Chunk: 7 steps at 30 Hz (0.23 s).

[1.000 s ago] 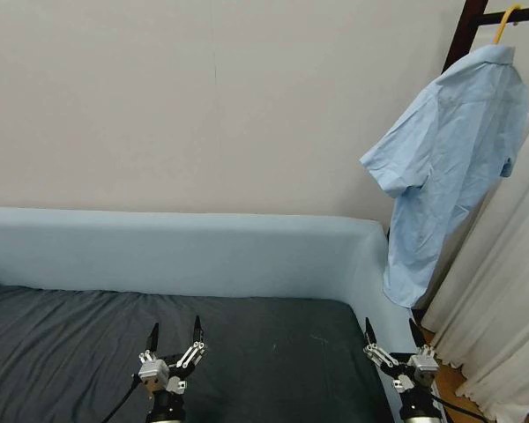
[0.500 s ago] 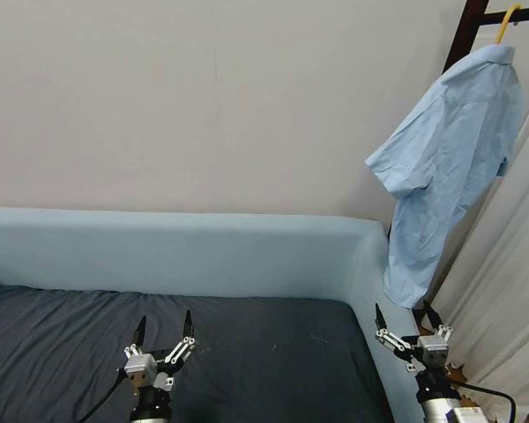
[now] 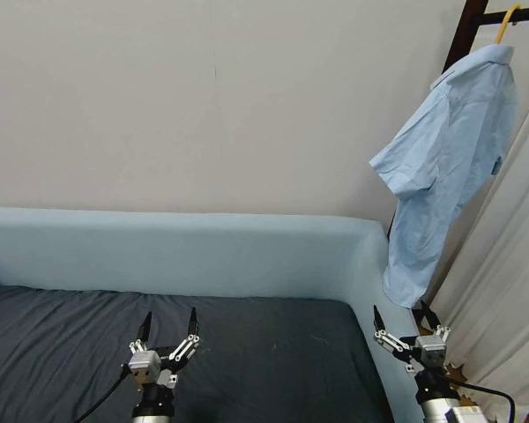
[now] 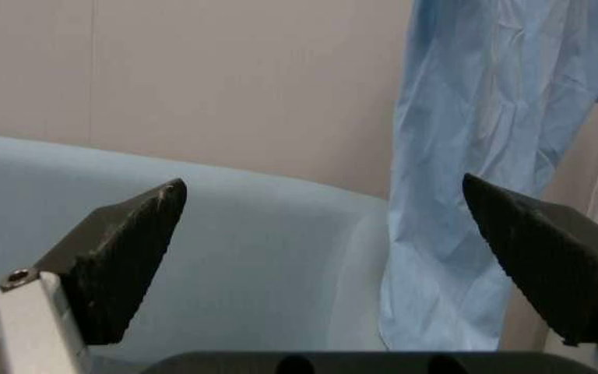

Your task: Pick up the clothes from the sofa and hang them on the clothes hanger.

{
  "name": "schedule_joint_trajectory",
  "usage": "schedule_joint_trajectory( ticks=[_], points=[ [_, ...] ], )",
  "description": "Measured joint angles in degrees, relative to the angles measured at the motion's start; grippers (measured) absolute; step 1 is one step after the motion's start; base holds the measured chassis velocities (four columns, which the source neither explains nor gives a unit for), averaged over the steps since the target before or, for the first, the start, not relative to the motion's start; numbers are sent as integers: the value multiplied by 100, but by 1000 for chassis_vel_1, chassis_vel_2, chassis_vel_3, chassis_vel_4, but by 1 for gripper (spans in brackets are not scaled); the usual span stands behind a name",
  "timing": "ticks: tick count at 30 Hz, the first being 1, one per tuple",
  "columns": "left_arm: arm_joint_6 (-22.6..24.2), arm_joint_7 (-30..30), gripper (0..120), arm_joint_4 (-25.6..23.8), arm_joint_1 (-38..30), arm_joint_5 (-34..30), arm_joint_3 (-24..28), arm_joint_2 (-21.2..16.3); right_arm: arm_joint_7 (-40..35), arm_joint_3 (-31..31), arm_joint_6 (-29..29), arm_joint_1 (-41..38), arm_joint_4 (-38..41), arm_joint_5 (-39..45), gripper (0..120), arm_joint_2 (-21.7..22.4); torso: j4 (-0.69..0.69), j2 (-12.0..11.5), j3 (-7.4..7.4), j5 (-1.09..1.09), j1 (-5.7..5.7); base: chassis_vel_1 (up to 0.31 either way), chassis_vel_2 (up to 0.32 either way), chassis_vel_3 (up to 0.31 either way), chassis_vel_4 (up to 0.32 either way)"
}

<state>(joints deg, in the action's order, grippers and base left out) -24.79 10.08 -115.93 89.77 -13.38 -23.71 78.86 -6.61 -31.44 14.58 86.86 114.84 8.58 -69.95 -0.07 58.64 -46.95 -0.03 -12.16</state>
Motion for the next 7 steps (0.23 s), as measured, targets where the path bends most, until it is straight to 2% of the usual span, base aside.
schedule_joint_trajectory(
  ticks=[7],
  points=[
    [0, -3, 100, 2, -2, -3, 0, 0, 0, 4, 3, -2, -5, 6, 100, 0, 0, 0, 0, 0, 0, 0, 0, 0, 0]
  ],
)
